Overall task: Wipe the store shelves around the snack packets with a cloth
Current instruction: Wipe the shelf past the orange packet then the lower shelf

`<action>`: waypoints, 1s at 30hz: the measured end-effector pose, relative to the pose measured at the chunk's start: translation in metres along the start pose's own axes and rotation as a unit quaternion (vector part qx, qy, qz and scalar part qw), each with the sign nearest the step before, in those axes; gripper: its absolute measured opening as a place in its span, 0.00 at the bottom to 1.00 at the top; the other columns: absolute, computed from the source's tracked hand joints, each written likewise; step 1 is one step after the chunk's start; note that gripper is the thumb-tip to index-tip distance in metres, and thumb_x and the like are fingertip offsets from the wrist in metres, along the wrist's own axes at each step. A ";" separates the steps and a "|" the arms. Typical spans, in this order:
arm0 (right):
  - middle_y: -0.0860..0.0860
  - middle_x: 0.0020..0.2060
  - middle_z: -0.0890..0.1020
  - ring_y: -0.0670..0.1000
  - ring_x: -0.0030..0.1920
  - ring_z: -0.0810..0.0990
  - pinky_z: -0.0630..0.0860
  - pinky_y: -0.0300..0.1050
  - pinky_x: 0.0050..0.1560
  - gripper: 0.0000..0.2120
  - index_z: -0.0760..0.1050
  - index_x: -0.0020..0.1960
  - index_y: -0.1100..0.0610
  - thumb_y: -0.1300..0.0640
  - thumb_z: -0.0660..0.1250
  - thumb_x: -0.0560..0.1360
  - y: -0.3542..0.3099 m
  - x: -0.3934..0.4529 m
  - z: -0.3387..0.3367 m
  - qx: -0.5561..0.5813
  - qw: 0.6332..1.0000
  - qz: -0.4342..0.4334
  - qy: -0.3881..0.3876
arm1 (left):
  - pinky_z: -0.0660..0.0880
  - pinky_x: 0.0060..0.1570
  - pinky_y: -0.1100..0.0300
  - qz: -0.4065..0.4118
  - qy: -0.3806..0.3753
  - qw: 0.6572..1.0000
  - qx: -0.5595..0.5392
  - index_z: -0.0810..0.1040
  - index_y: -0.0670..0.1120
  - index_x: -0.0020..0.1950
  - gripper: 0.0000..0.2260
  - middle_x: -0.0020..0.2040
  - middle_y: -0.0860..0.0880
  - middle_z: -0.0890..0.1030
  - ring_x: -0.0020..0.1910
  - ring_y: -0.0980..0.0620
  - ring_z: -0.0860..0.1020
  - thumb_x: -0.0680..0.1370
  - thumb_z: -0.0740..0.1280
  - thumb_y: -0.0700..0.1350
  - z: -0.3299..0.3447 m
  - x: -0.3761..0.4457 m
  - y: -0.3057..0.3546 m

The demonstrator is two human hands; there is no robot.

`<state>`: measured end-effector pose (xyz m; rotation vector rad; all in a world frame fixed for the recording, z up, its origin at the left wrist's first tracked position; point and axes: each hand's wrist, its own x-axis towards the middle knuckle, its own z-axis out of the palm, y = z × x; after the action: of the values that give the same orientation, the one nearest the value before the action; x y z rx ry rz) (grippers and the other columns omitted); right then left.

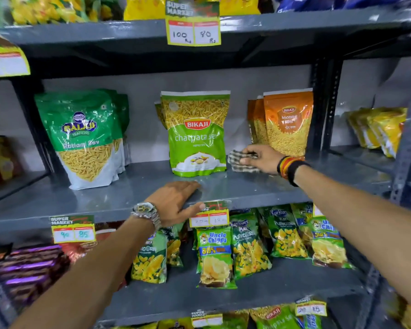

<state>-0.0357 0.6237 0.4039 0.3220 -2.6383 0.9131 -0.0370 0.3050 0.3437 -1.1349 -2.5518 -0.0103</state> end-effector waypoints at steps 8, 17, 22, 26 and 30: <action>0.52 0.53 0.79 0.55 0.57 0.78 0.73 0.49 0.59 0.13 0.77 0.56 0.55 0.49 0.69 0.75 0.040 0.055 0.021 -0.079 0.996 0.013 -0.051 | 0.64 0.74 0.52 0.005 0.007 1.000 0.004 0.60 0.48 0.80 0.36 0.78 0.48 0.67 0.75 0.49 0.67 0.80 0.48 0.70 0.027 0.018 0.001; 0.41 0.46 0.78 0.31 0.41 0.75 0.67 0.25 0.44 0.12 0.76 0.58 0.54 0.51 0.66 0.77 0.021 -0.045 -0.004 -0.008 0.976 -0.057 -0.210 | 0.60 0.73 0.56 0.013 0.014 1.000 0.015 0.60 0.47 0.80 0.34 0.78 0.47 0.66 0.75 0.48 0.66 0.81 0.51 0.67 0.020 0.015 0.010; 0.47 0.49 0.82 0.42 0.48 0.79 0.74 0.37 0.49 0.10 0.77 0.56 0.52 0.50 0.66 0.77 0.026 -0.026 -0.028 0.031 0.990 -0.053 -0.130 | 0.58 0.72 0.58 0.005 0.017 1.000 0.015 0.60 0.47 0.80 0.32 0.78 0.47 0.67 0.75 0.48 0.67 0.82 0.53 0.65 0.019 0.016 0.011; 0.55 0.53 0.83 0.56 0.56 0.79 0.74 0.49 0.59 0.13 0.78 0.56 0.55 0.49 0.69 0.75 0.030 0.035 0.006 -0.024 0.997 -0.045 -0.061 | 0.58 0.71 0.59 0.011 0.025 0.999 0.018 0.62 0.47 0.80 0.31 0.77 0.47 0.68 0.74 0.49 0.68 0.82 0.56 0.63 0.019 0.017 0.011; 0.53 0.60 0.81 0.55 0.62 0.77 0.72 0.51 0.64 0.17 0.79 0.59 0.54 0.48 0.70 0.74 0.028 0.062 0.047 -0.062 0.996 -0.036 -0.046 | 0.58 0.72 0.59 0.021 0.033 0.999 0.022 0.61 0.47 0.80 0.32 0.78 0.48 0.68 0.75 0.50 0.67 0.82 0.54 0.65 0.022 0.016 0.007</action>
<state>-0.1128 0.6088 0.3769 0.4342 -2.7328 0.7259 -0.0488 0.3246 0.3269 -1.1528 -2.4575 0.0199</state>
